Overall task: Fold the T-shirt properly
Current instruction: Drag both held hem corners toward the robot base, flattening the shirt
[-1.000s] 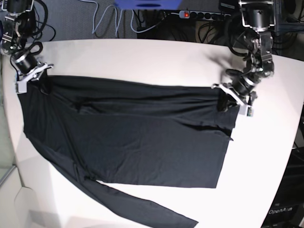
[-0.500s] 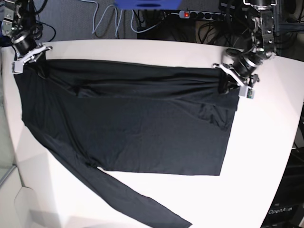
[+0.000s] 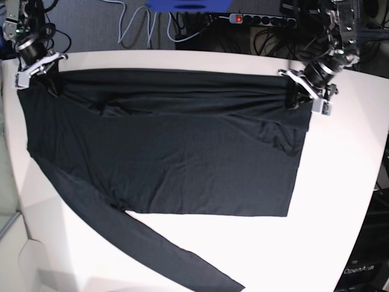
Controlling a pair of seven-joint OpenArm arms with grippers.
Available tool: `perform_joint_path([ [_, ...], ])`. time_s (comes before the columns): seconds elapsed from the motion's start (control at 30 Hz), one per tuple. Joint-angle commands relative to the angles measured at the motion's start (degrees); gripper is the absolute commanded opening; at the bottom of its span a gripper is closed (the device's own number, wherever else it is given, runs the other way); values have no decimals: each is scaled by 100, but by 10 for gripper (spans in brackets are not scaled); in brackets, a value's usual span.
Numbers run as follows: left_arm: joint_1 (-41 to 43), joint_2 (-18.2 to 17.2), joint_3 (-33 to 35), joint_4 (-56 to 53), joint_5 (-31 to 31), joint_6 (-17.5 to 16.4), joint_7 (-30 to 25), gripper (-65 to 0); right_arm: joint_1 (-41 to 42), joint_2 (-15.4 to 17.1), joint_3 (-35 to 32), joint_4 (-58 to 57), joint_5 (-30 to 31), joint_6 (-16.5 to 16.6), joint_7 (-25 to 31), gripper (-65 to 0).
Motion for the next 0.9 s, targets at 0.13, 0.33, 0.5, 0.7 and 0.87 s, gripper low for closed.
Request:
perform_joint_path([
  [0.13,391,-5,4,187,1049,435,1541,-650,-252,-119,383,46,-776,-318,-869,-625],
  [0.33,320,4,4,372,1014,435,1541,-650,-322,-251,788,679,-793,-318,-851,-625],
  [0.5,197,13,-5,583,1005,444,1541,-650,-436,-409,885,1251,-802,-318,-921,-625],
  [0.7,197,22,-5,935,997,444,1541,-650,-665,-497,911,2156,-802,-318,-921,-625],
  [0.87,197,74,-5,1234,997,444,1541,-650,-761,-568,911,2710,-802,-318,-948,-623],
])
